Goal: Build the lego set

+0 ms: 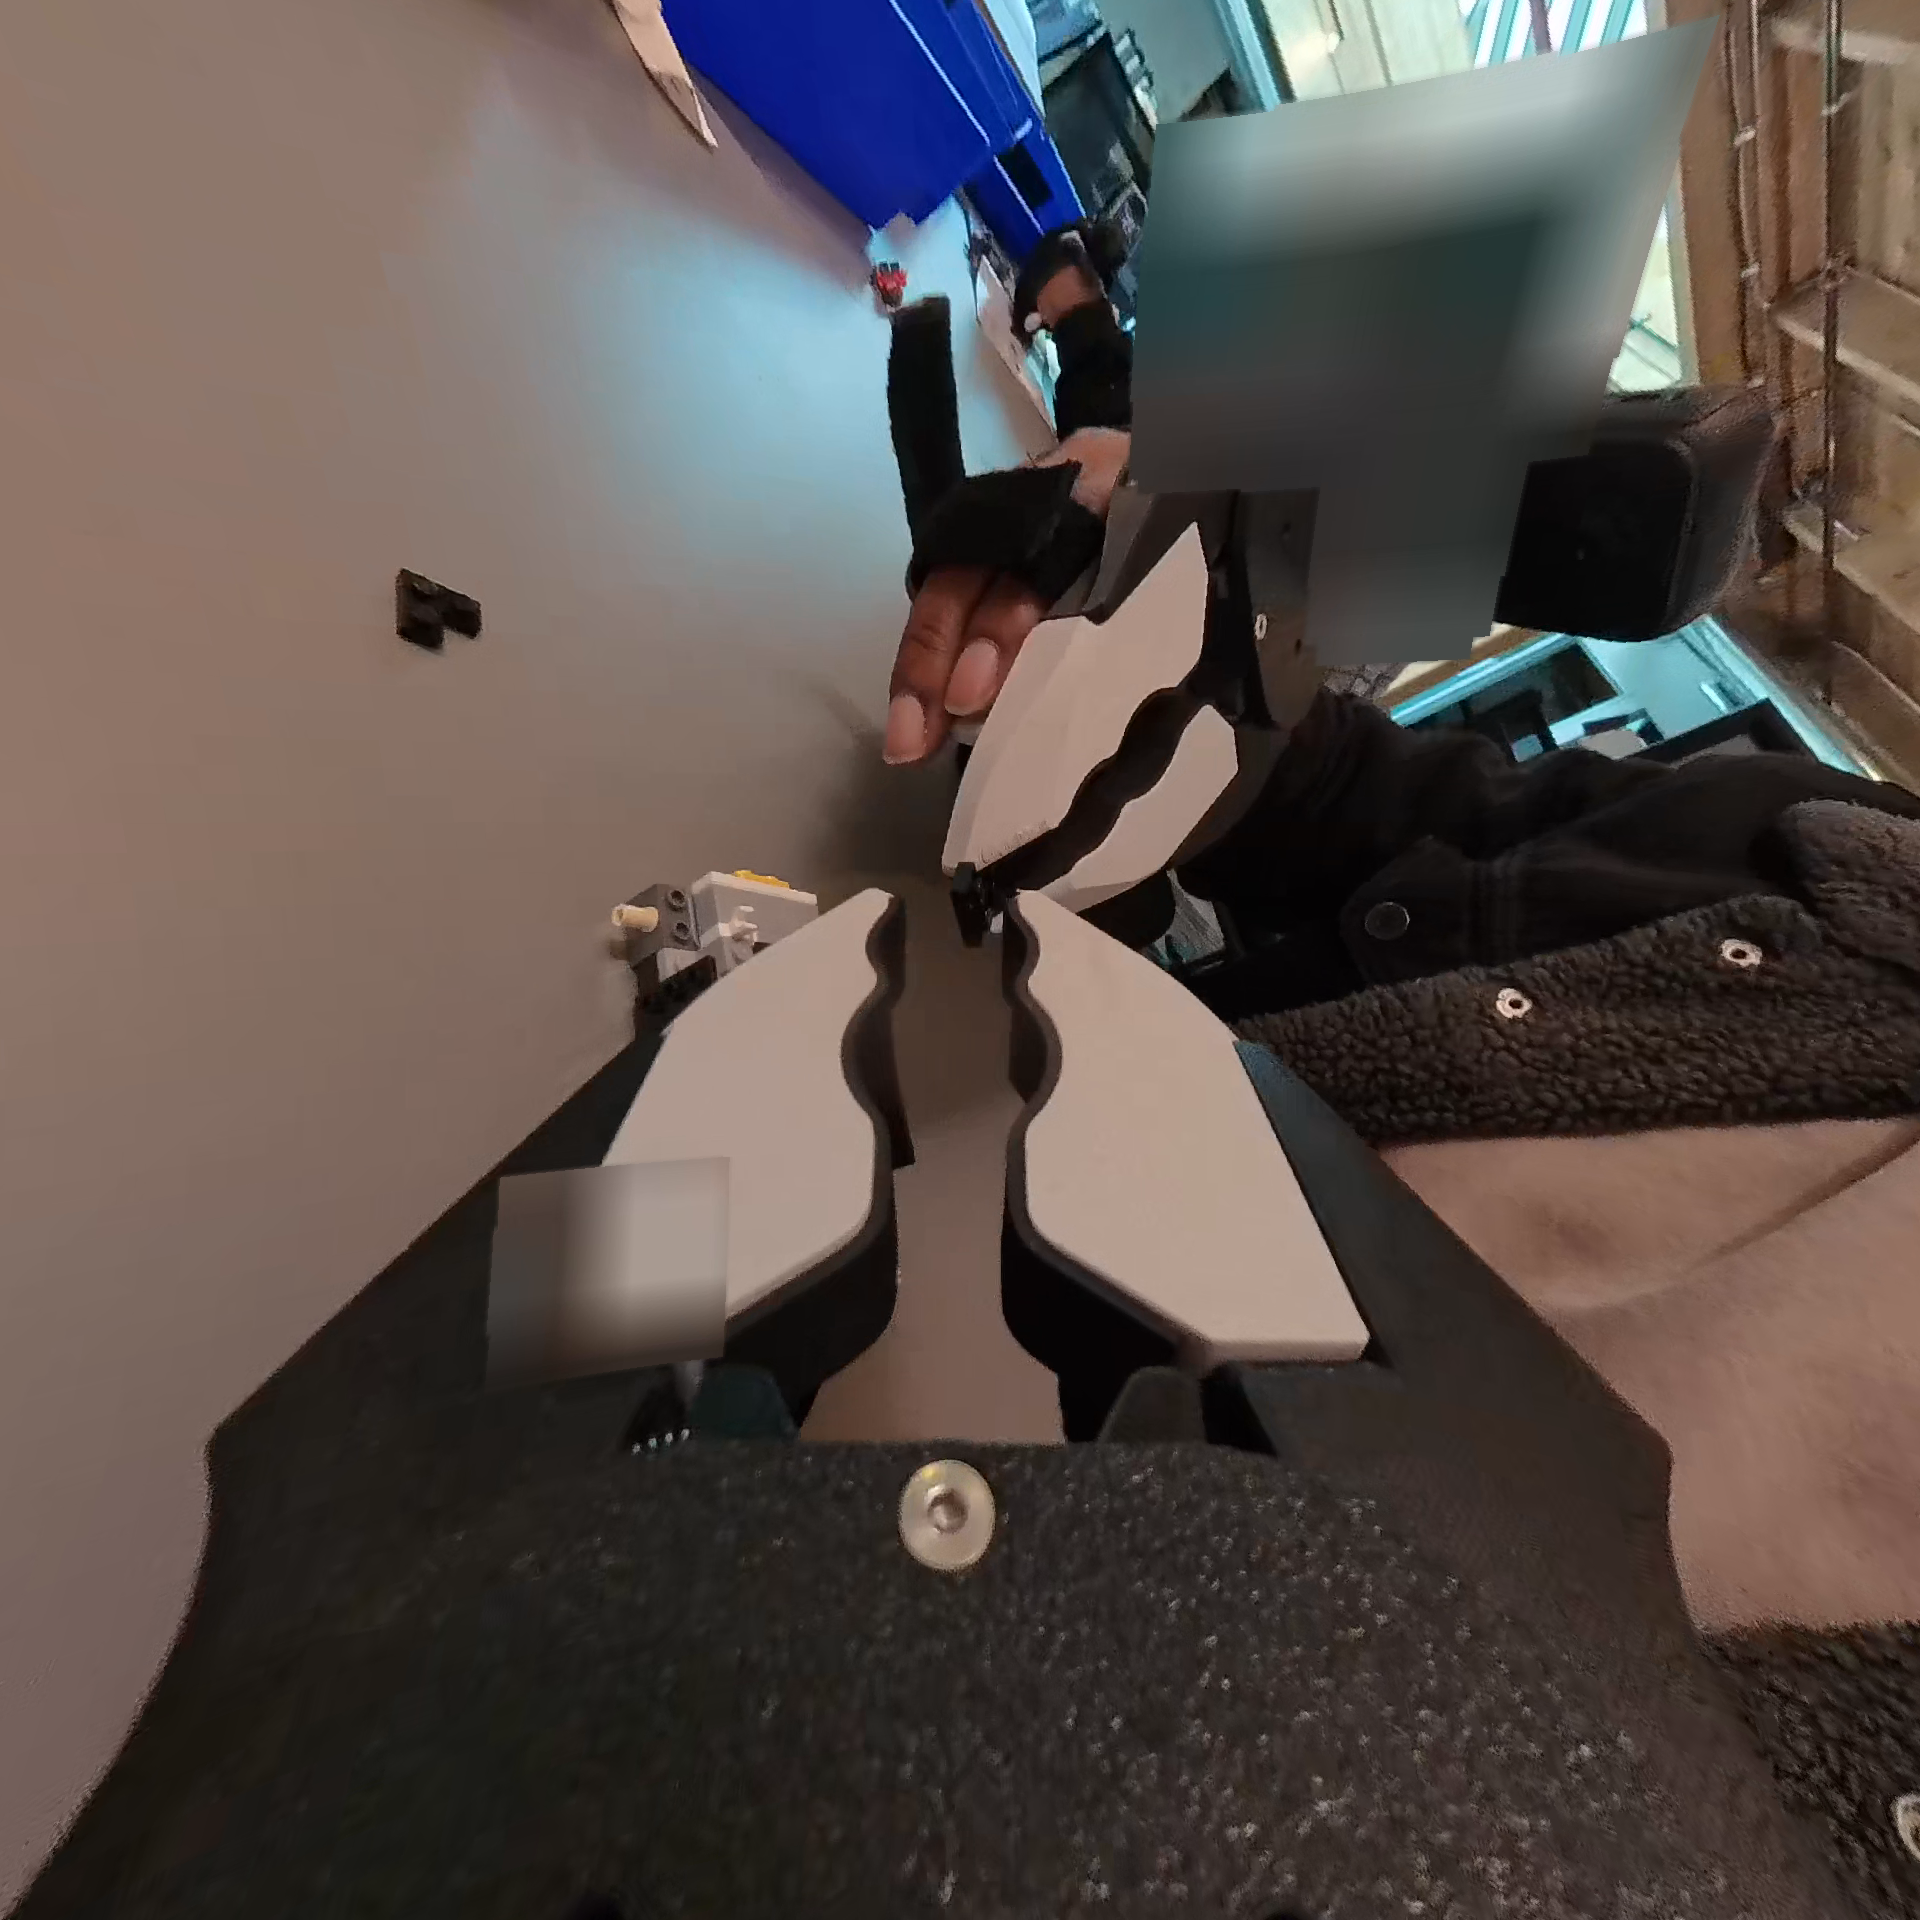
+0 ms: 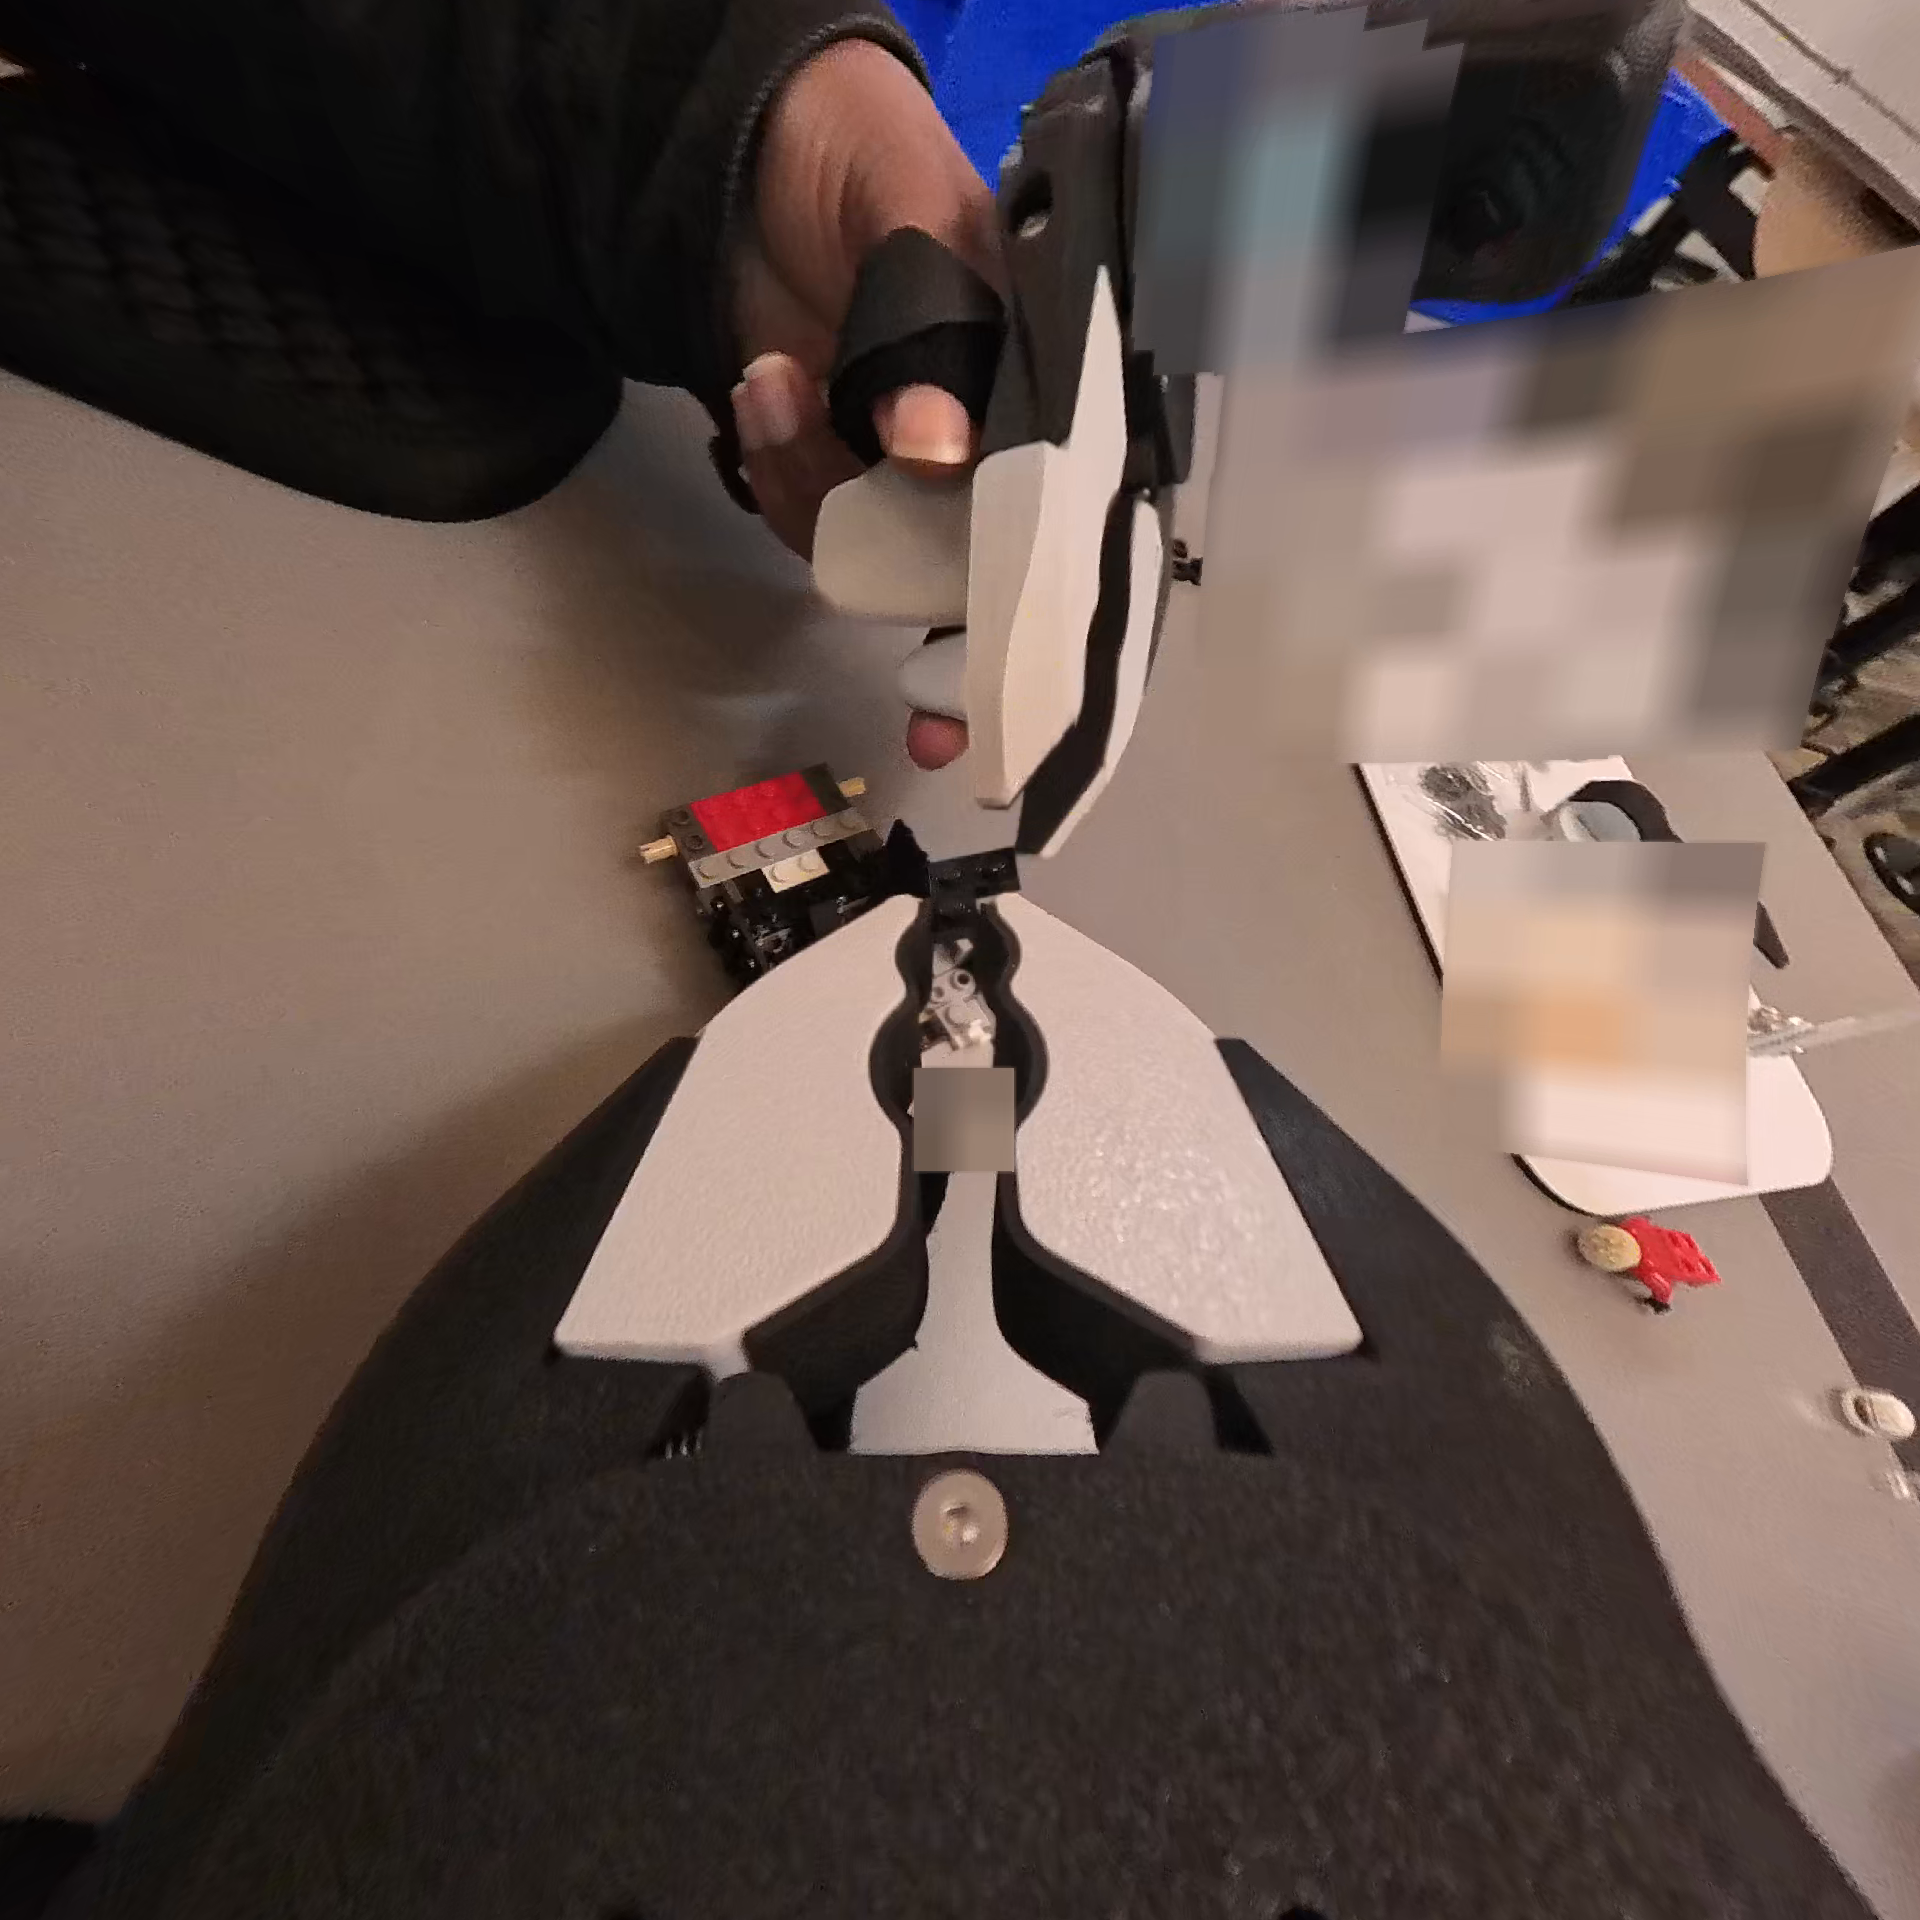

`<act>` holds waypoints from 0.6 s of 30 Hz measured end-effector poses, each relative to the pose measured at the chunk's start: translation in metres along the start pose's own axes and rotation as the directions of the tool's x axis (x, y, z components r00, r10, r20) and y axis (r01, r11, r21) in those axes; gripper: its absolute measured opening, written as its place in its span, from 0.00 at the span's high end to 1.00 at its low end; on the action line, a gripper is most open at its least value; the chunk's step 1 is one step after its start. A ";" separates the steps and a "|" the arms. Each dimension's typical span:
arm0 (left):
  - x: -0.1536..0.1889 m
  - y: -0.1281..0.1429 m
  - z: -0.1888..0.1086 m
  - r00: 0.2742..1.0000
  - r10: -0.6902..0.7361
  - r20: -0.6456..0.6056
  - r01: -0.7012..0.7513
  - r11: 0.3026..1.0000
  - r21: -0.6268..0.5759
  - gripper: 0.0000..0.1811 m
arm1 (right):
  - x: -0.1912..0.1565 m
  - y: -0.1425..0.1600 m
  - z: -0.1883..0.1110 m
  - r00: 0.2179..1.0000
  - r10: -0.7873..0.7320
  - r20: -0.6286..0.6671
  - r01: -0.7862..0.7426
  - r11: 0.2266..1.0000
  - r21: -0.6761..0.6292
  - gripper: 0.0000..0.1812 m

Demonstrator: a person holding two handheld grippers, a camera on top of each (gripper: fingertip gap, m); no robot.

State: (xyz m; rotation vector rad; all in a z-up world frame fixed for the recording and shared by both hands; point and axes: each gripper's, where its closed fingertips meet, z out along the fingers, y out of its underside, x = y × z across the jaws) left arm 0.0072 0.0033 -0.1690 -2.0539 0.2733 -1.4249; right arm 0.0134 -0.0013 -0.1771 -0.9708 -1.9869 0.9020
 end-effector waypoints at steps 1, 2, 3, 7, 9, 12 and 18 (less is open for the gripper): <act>0.000 -0.001 -0.001 1.000 0.000 0.006 0.000 1.000 0.008 0.90 | 0.000 0.000 0.000 1.000 0.010 -0.016 -0.010 1.000 0.002 0.96; 0.000 -0.001 0.000 1.000 0.002 0.012 -0.003 1.000 0.012 0.90 | 0.000 0.000 0.000 0.999 0.017 -0.031 -0.017 1.000 0.005 0.96; 0.001 0.000 0.001 1.000 0.004 0.012 -0.004 1.000 0.012 0.91 | 0.001 0.000 0.000 0.998 0.020 -0.054 -0.020 1.000 0.010 0.96; 0.003 0.000 0.009 1.000 0.000 0.024 -0.001 1.000 0.031 0.91 | 0.010 -0.003 -0.002 0.989 0.019 -0.146 -0.017 1.000 0.016 0.96; 0.003 -0.007 0.009 1.000 -0.017 0.026 0.014 0.996 0.087 0.91 | 0.014 -0.006 -0.004 0.984 0.040 -0.176 -0.035 0.999 0.033 0.96; 0.006 -0.014 0.008 1.000 -0.028 0.012 0.026 0.991 0.135 0.95 | 0.020 -0.010 -0.007 0.973 0.053 -0.224 -0.044 0.998 0.046 0.96; 0.010 -0.024 0.006 0.999 -0.037 0.000 0.036 0.979 0.202 0.96 | 0.031 -0.015 -0.011 0.932 0.080 -0.354 -0.063 0.996 0.061 0.96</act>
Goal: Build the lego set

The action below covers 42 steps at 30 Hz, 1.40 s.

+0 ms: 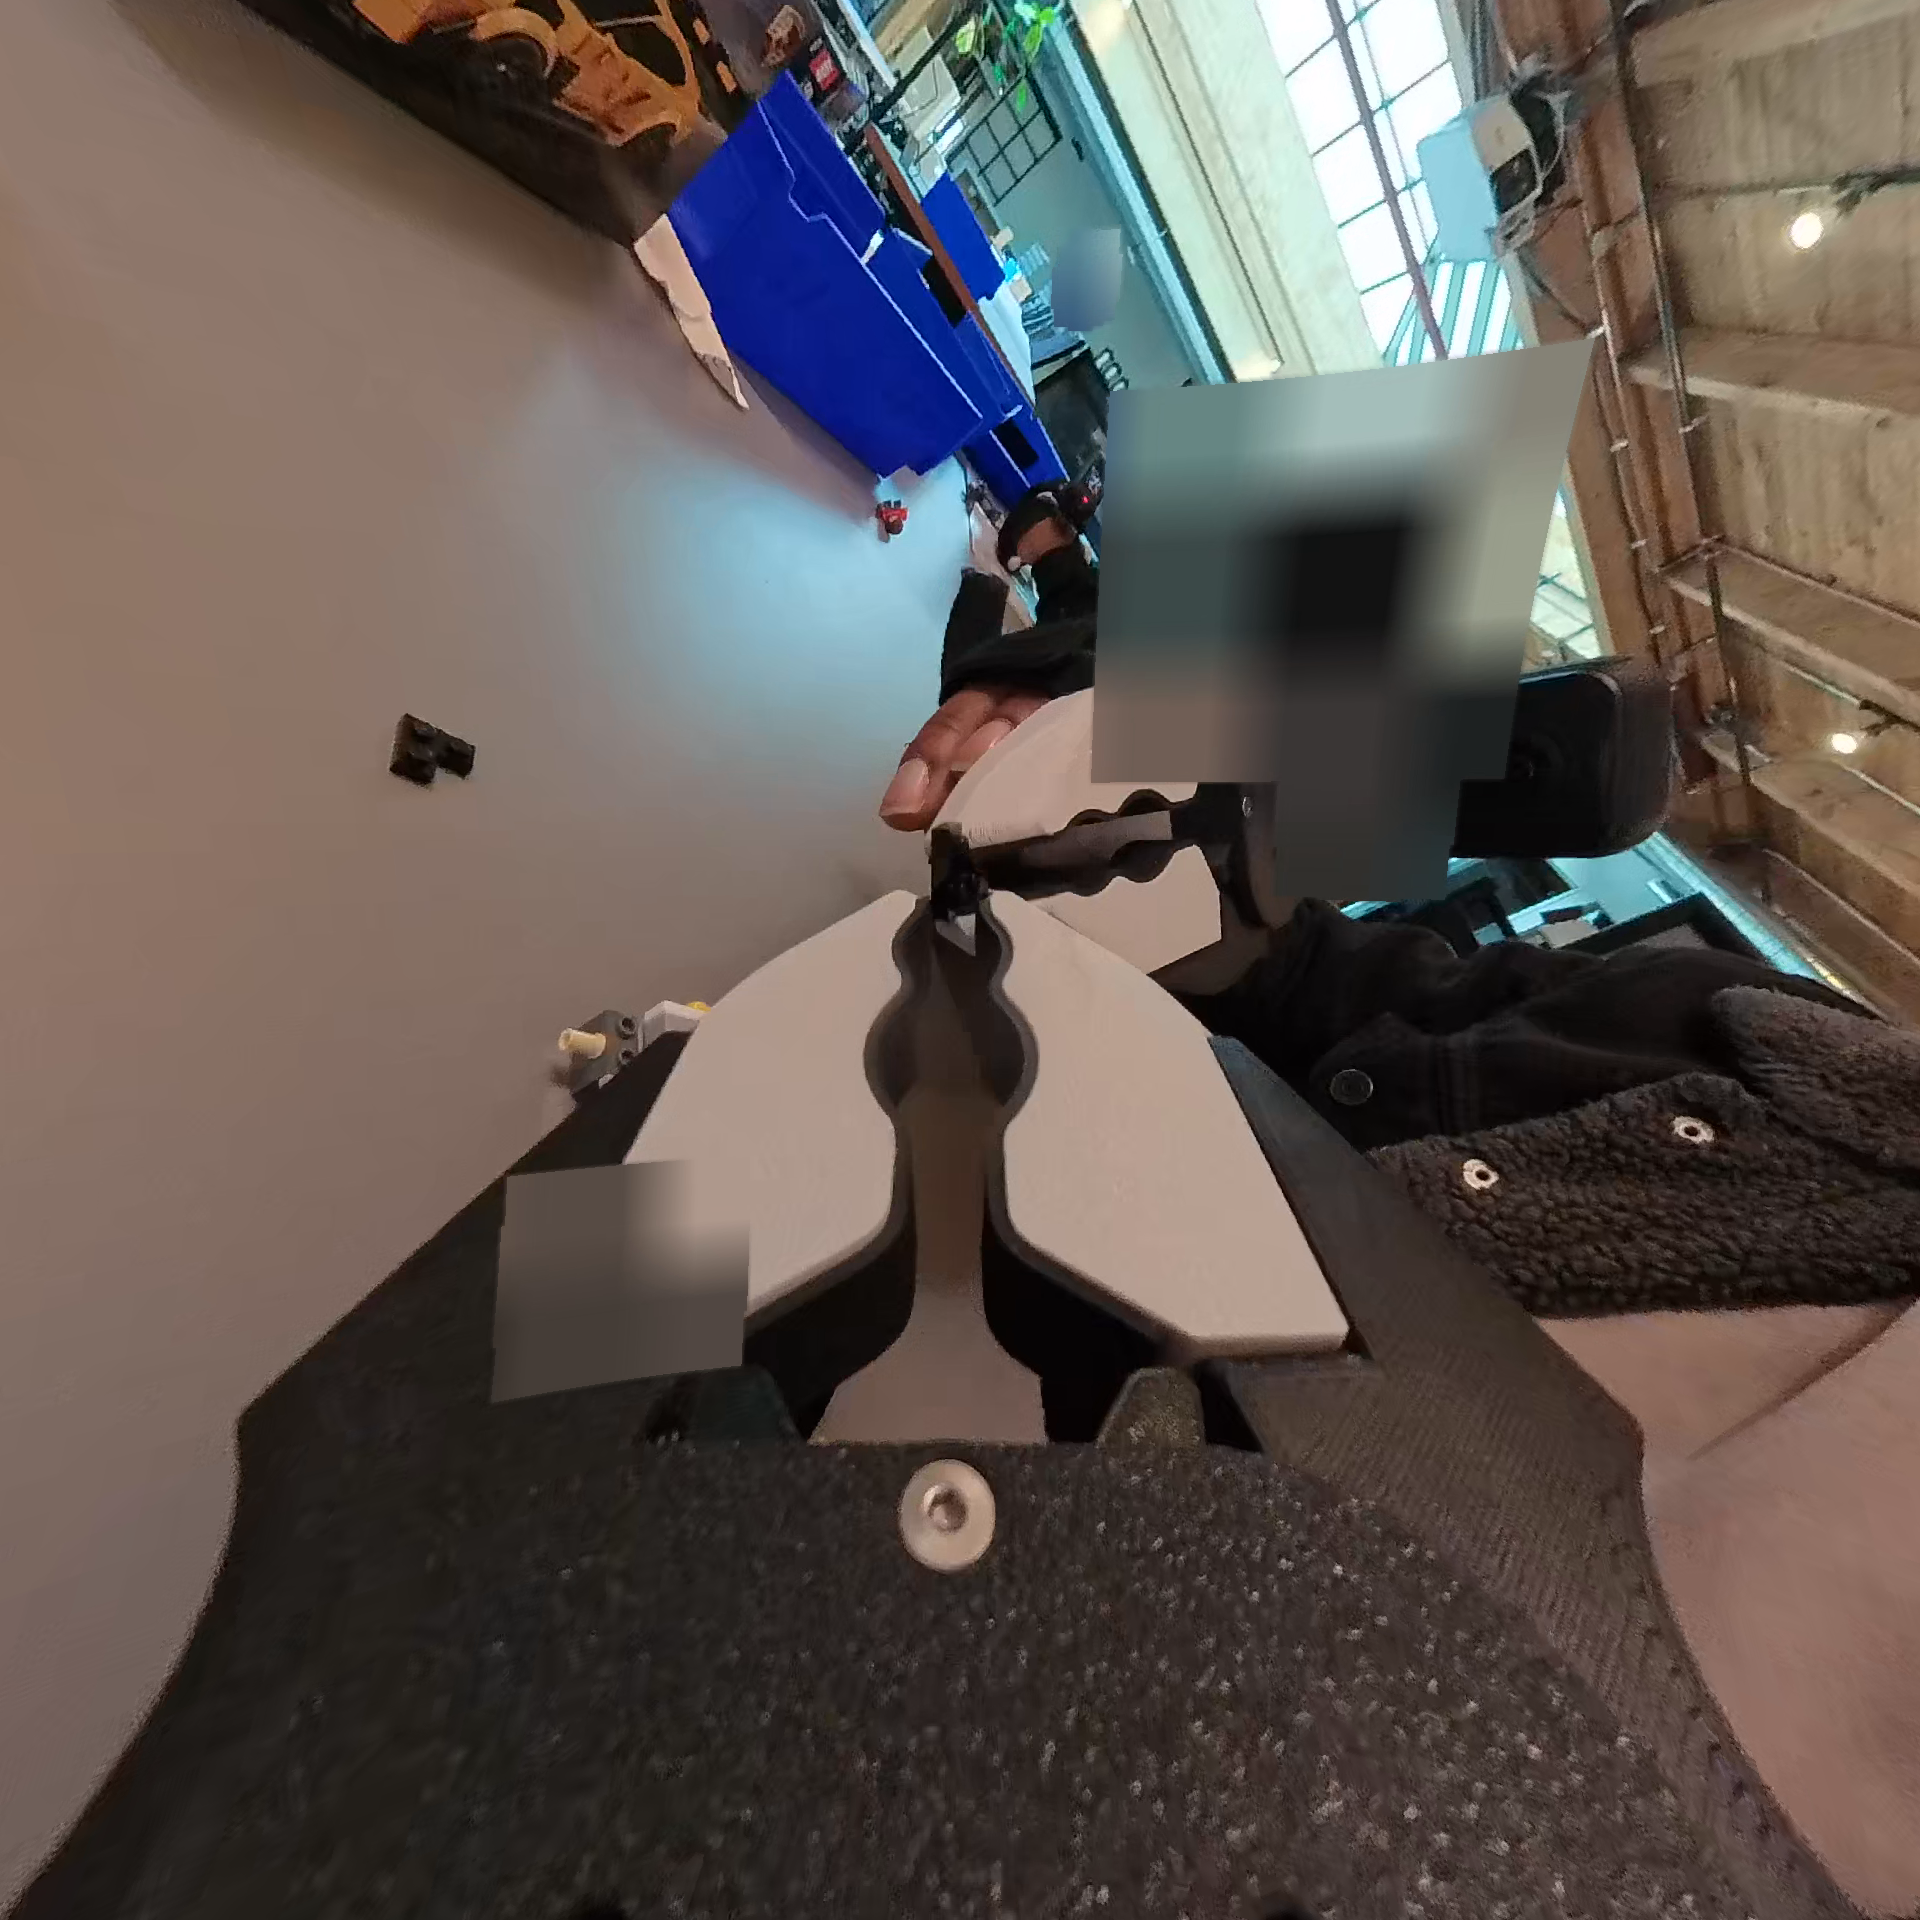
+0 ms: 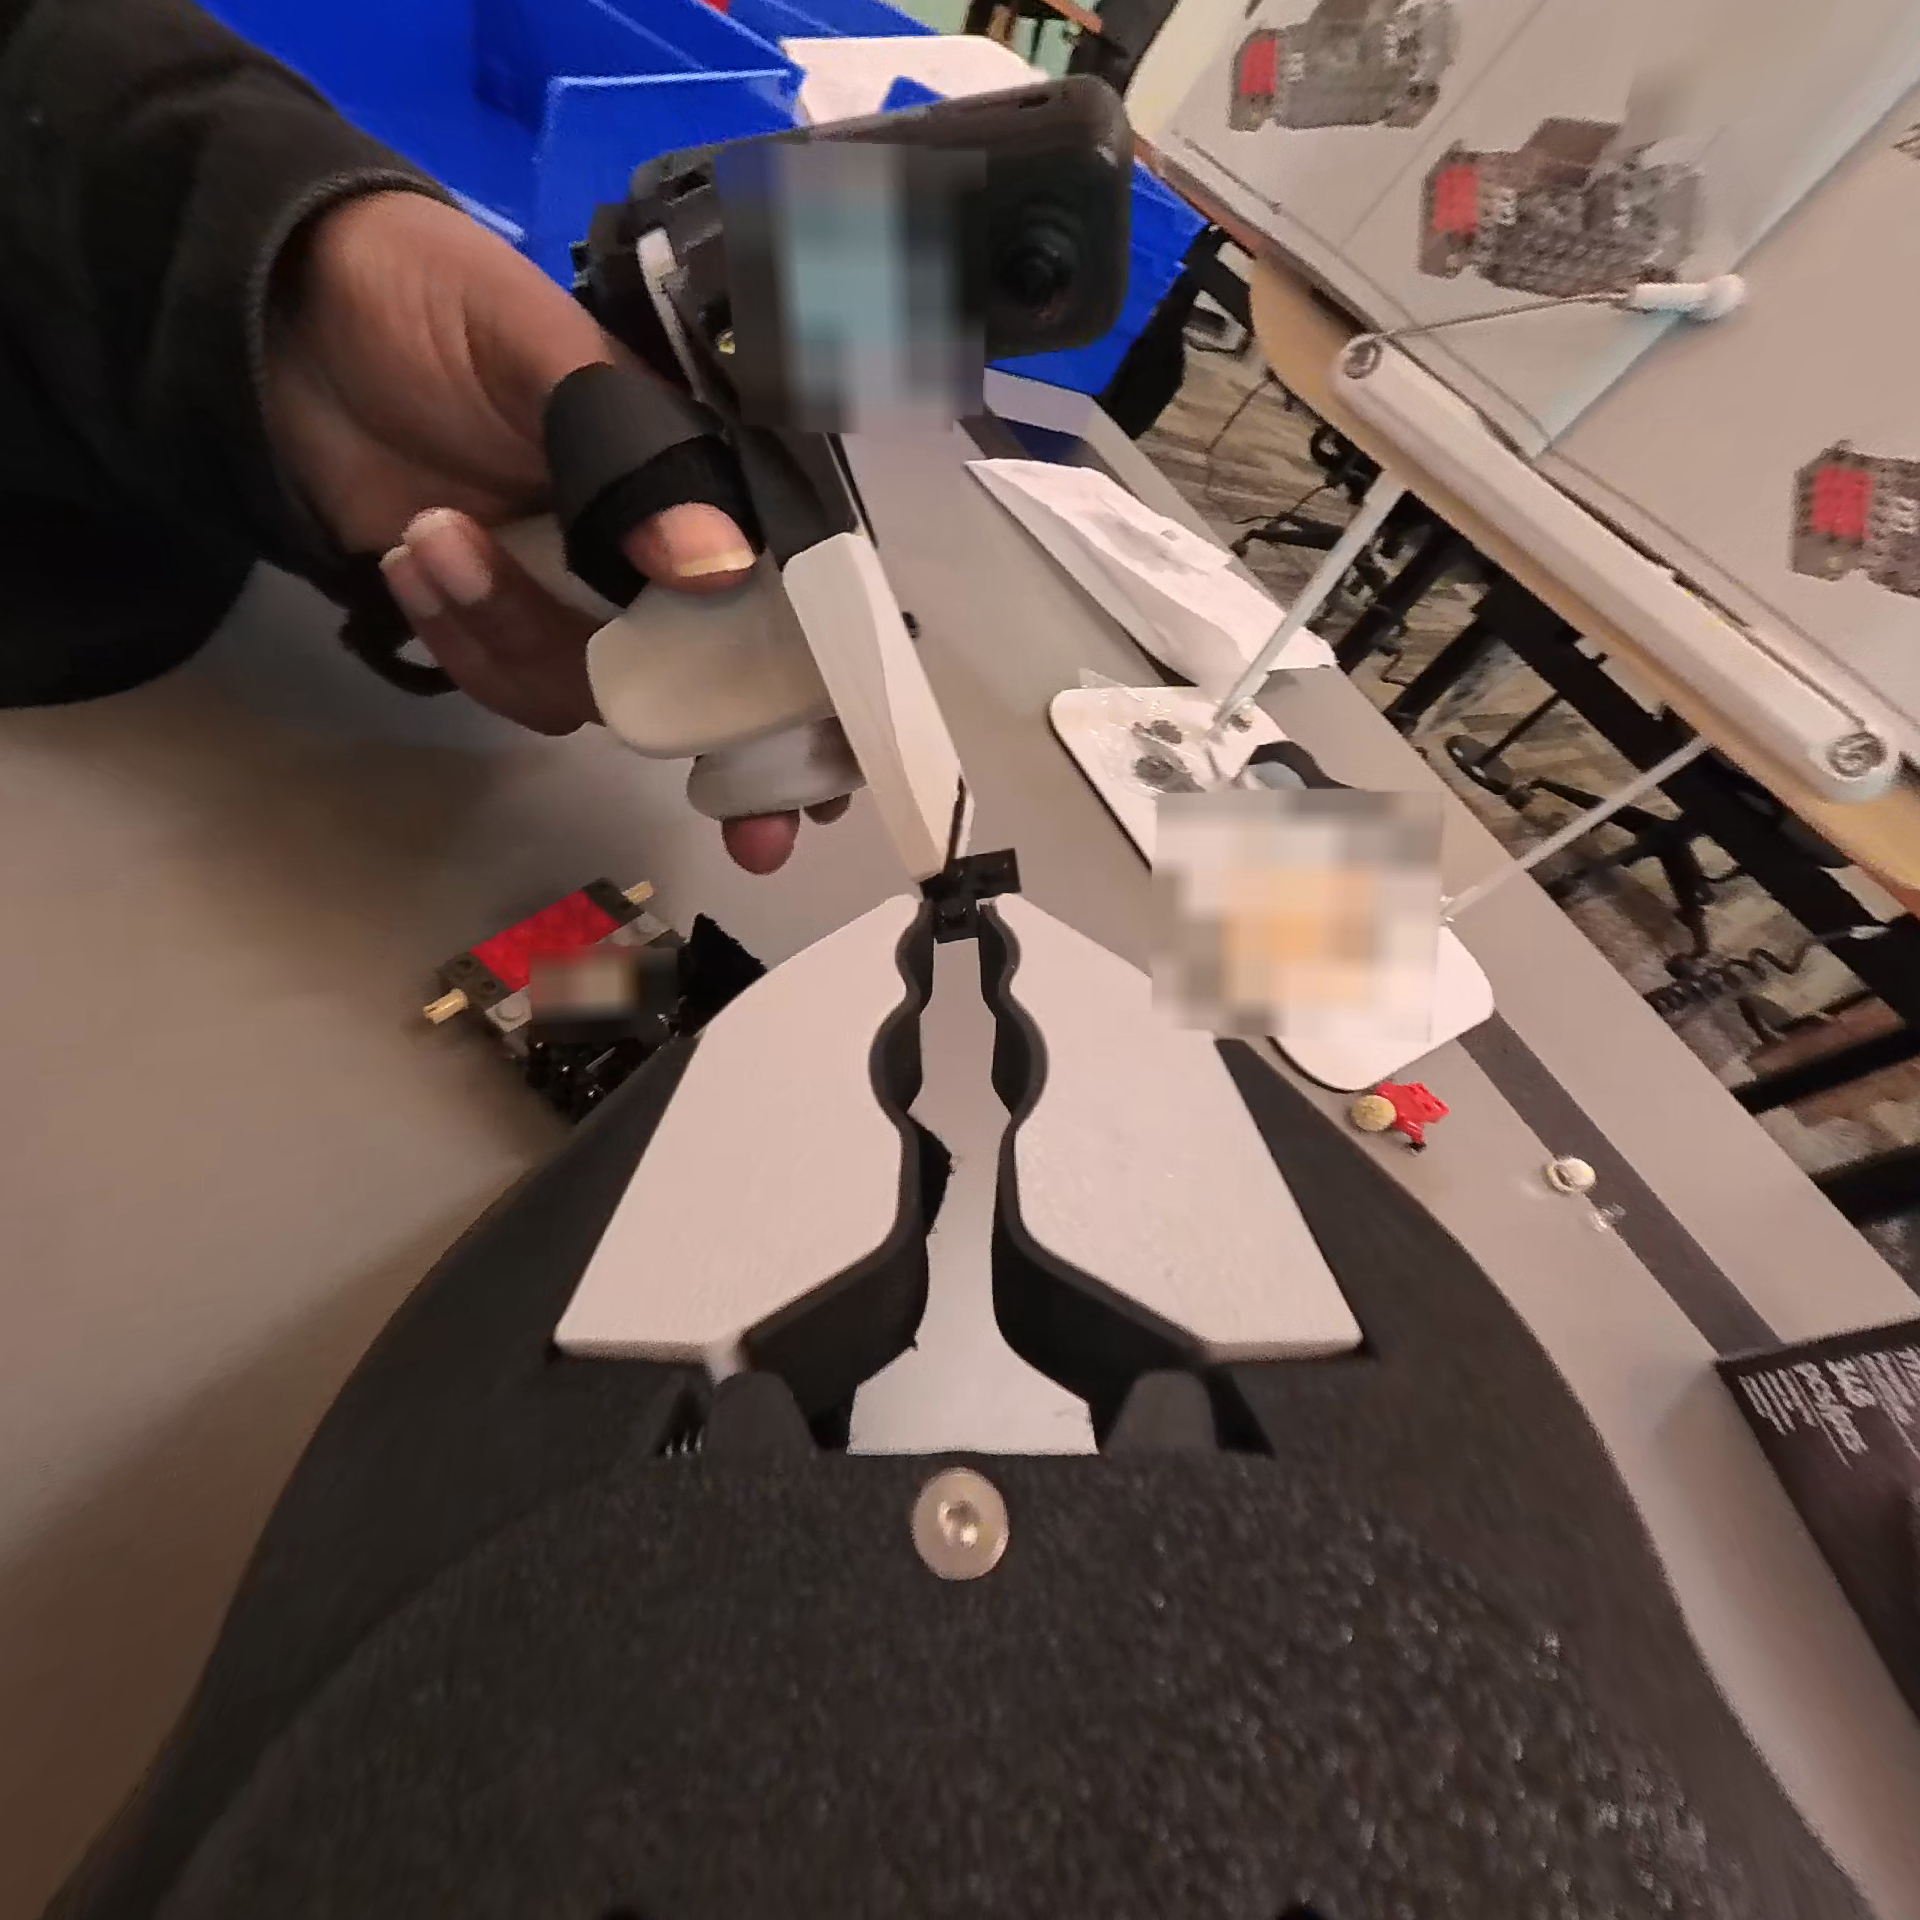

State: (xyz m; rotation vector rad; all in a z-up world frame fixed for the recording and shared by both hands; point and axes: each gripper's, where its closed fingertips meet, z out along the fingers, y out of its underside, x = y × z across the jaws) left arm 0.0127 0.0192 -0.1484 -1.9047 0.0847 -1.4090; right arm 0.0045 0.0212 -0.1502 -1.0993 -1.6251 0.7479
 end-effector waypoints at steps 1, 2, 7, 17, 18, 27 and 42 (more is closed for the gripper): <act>0.000 0.000 0.000 1.000 -0.008 -0.004 0.008 1.000 0.004 0.95 | 0.002 -0.001 0.000 1.000 0.005 -0.023 -0.005 1.000 0.000 0.96; 0.001 -0.001 0.001 1.000 -0.016 -0.009 0.016 1.000 0.011 0.95 | 0.003 -0.001 0.000 0.999 0.014 -0.033 -0.014 1.000 0.005 0.96; 0.003 -0.004 0.000 1.000 -0.005 -0.022 0.005 1.000 0.027 0.97 | 0.003 -0.004 0.000 0.997 0.050 -0.053 -0.049 0.999 0.021 0.96; 0.004 0.017 -0.013 0.997 0.068 -0.045 -0.075 0.979 -0.190 0.98 | -0.019 0.002 -0.006 0.983 -0.043 0.180 0.052 0.998 -0.047 0.92; 0.004 0.020 -0.013 0.997 0.065 -0.052 -0.074 0.975 -0.210 0.98 | -0.020 0.002 -0.007 0.976 -0.069 0.206 0.079 0.996 -0.039 0.91; 0.002 0.038 -0.008 0.995 0.027 -0.099 -0.057 0.947 -0.316 0.98 | -0.033 0.012 -0.005 0.845 -0.281 0.456 0.319 0.948 -0.007 0.94; -0.005 0.041 -0.007 0.993 -0.005 -0.120 -0.035 0.946 -0.324 0.98 | -0.036 0.019 0.005 0.772 -0.371 0.516 0.440 0.898 -0.013 0.96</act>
